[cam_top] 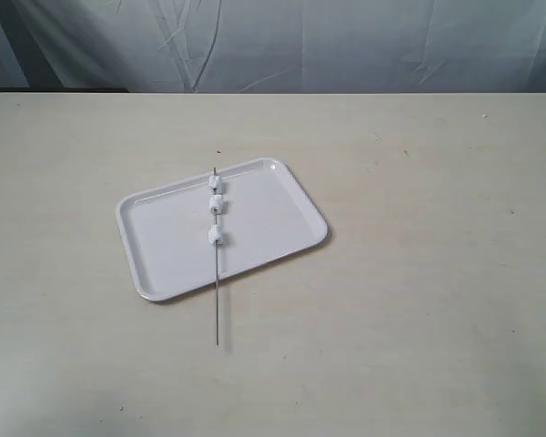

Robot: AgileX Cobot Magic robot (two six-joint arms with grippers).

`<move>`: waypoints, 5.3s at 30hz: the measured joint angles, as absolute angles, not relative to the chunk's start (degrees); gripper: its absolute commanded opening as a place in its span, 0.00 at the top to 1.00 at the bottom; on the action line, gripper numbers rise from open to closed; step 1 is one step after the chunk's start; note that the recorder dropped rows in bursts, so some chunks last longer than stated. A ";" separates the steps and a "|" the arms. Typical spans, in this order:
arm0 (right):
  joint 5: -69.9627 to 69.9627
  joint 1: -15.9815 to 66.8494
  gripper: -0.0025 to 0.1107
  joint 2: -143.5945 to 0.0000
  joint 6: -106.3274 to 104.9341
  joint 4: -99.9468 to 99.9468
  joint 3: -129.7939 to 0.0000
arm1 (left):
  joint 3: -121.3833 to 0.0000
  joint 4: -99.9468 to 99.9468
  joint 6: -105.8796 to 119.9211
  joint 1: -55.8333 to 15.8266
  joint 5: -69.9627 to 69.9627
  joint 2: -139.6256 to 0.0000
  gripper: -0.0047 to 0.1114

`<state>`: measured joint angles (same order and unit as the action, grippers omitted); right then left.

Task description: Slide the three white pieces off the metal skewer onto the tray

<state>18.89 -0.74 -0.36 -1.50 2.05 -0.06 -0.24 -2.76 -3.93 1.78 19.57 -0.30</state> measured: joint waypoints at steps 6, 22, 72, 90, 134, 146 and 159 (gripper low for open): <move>18.89 -0.74 0.98 -0.36 -1.50 2.05 -0.06 | -0.24 -2.76 -3.93 1.78 19.57 -0.30 0.96; -3.08 -0.74 0.98 -0.36 -1.50 12.79 -0.06 | -0.24 -2.76 -3.93 1.78 19.57 -0.30 0.96; -13.21 -0.74 0.98 -15.62 21.94 -18.67 -27.08 | -13.35 -26.24 -25.62 1.78 -20.32 -5.42 0.96; 22.15 -0.74 0.98 -52.75 16.84 -7.98 -38.80 | -19.72 -67.86 -75.61 0.50 12.04 -42.22 0.96; 44.46 28.27 0.64 -108.16 -64.70 88.13 -49.01 | -33.76 74.48 57.54 0.50 35.61 -82.15 0.65; 43.74 32.10 0.64 -116.21 -64.85 89.08 -52.67 | -34.67 77.65 59.99 0.50 38.25 -84.51 0.65; 44.67 33.02 0.64 -122.04 -66.73 92.75 -57.01 | -34.67 79.77 61.00 0.50 38.39 -84.51 0.65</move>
<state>44.67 33.02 -122.04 -66.73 92.75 -57.01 -34.67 79.77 61.00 0.50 38.39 -84.51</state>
